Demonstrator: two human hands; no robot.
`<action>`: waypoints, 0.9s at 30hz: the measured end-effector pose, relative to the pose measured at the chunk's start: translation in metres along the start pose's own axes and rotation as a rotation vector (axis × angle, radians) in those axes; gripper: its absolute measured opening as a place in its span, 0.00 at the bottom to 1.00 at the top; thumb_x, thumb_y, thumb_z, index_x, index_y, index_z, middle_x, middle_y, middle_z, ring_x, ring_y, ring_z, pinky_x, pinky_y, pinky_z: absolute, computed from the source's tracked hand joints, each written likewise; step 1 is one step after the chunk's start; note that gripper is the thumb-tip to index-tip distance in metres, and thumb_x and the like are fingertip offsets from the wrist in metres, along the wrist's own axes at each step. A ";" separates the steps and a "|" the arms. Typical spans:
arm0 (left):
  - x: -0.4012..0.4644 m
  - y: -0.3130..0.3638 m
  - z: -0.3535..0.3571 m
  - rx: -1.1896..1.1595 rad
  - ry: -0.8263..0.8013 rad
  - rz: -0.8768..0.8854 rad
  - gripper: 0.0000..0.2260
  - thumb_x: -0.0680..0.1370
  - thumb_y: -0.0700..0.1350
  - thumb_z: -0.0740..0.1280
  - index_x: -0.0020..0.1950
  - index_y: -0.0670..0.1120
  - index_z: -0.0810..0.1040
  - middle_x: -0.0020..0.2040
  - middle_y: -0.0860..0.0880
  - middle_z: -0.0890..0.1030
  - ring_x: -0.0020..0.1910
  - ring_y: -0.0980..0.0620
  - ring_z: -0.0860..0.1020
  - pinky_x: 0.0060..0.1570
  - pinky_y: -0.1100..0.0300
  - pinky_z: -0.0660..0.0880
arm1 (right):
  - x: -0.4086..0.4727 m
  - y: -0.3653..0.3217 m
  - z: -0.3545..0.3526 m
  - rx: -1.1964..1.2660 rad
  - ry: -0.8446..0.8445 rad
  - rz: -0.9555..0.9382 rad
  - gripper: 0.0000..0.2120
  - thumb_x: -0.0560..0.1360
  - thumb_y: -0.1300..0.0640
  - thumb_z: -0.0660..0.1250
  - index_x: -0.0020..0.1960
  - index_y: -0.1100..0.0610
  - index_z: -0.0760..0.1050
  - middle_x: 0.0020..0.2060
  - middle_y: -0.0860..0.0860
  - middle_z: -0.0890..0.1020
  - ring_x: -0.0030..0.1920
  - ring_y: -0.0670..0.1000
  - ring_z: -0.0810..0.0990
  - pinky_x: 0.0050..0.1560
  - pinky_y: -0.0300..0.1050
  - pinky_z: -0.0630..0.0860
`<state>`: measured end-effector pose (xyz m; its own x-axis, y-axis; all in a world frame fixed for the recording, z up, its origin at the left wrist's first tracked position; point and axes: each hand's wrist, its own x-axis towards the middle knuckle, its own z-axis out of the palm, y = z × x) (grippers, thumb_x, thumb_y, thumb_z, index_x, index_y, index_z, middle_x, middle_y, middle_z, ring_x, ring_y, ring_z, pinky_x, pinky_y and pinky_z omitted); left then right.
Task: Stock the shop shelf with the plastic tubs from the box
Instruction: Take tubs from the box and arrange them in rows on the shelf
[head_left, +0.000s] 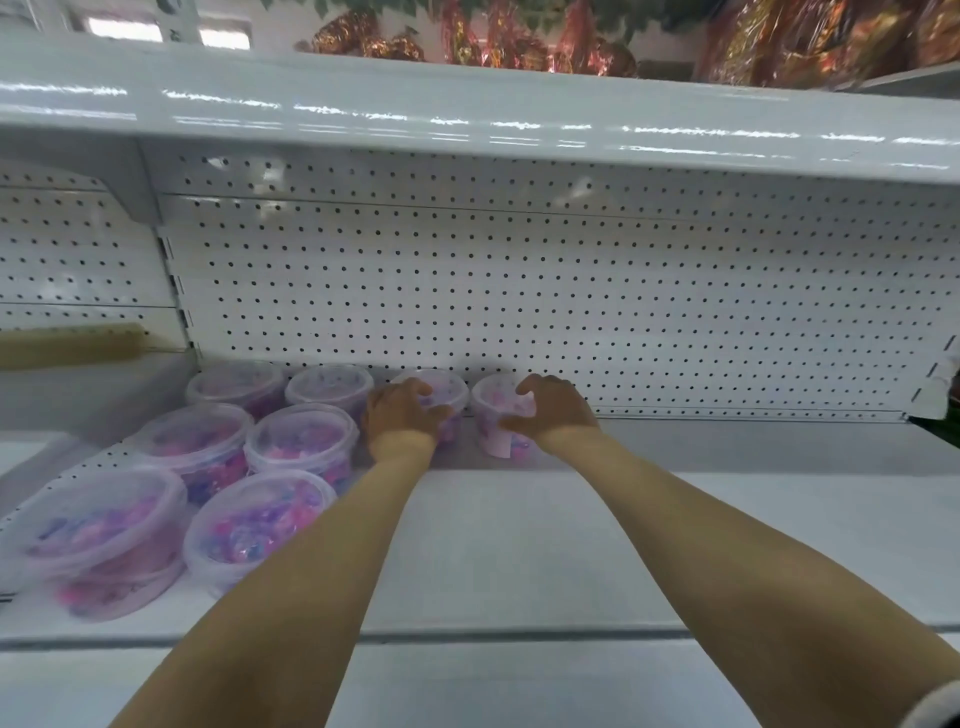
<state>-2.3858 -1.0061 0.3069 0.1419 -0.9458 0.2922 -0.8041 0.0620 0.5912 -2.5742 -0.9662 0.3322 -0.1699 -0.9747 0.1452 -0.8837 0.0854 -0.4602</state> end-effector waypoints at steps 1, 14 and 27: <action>0.002 -0.001 0.001 -0.006 0.007 -0.006 0.16 0.73 0.55 0.70 0.59 0.53 0.78 0.59 0.46 0.77 0.63 0.45 0.71 0.56 0.56 0.69 | 0.004 0.000 0.002 0.008 0.013 -0.017 0.21 0.66 0.43 0.73 0.56 0.47 0.75 0.47 0.47 0.73 0.46 0.50 0.71 0.42 0.42 0.68; 0.014 -0.001 0.010 -0.089 0.023 0.011 0.16 0.72 0.50 0.72 0.58 0.47 0.79 0.60 0.44 0.78 0.62 0.44 0.73 0.61 0.53 0.70 | 0.013 -0.015 0.005 -0.065 0.008 -0.053 0.28 0.72 0.47 0.70 0.69 0.54 0.69 0.59 0.54 0.77 0.60 0.56 0.75 0.55 0.50 0.75; -0.029 0.061 -0.029 -0.059 -0.021 0.137 0.22 0.76 0.57 0.64 0.67 0.50 0.72 0.64 0.47 0.75 0.68 0.44 0.66 0.64 0.50 0.67 | -0.030 0.000 -0.058 -0.238 0.104 -0.067 0.25 0.79 0.44 0.63 0.72 0.52 0.65 0.68 0.53 0.72 0.70 0.54 0.66 0.62 0.51 0.71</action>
<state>-2.4221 -0.9656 0.3558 0.0201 -0.9336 0.3578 -0.7799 0.2093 0.5898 -2.5944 -0.9254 0.3783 -0.1411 -0.9543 0.2636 -0.9700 0.0800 -0.2297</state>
